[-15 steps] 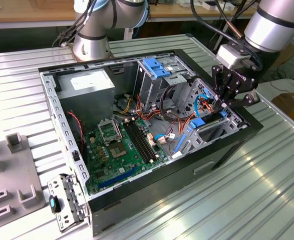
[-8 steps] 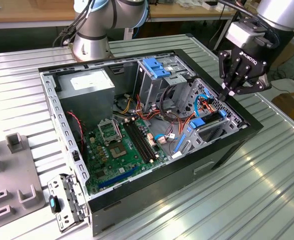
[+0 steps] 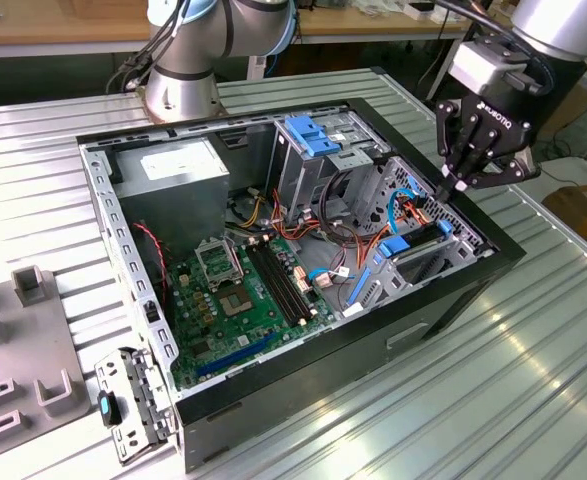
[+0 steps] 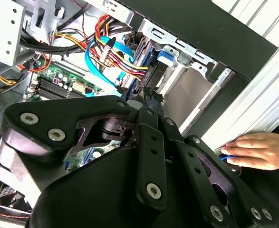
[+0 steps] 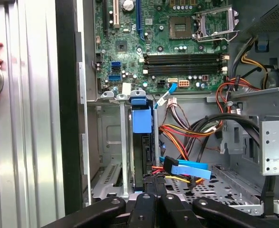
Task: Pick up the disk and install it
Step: 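Insert the second disk wire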
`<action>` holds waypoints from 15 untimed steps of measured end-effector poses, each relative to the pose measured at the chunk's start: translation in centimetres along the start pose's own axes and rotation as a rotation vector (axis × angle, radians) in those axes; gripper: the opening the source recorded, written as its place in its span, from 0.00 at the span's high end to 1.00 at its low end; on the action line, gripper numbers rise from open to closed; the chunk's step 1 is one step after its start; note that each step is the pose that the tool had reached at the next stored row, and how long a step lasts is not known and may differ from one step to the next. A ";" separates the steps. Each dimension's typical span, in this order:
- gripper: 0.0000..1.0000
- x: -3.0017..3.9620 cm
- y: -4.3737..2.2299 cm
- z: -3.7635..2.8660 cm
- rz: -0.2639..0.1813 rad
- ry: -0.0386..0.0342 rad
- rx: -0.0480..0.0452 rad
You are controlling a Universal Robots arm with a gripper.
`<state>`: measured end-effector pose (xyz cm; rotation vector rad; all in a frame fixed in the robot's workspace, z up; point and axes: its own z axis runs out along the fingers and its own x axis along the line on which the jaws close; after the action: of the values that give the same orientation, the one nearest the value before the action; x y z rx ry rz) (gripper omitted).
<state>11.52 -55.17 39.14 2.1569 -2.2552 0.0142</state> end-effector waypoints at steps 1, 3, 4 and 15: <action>0.89 0.00 0.00 0.00 0.000 -0.0002 0.0000; 0.89 0.00 0.03 0.00 0.000 -0.0005 -0.0001; 0.89 0.01 0.09 0.00 0.000 -0.0007 -0.0001; 0.89 -1.53 1.37 0.01 0.000 0.0110 -0.0031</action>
<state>10.22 -53.58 39.11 2.1498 -2.2479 0.0225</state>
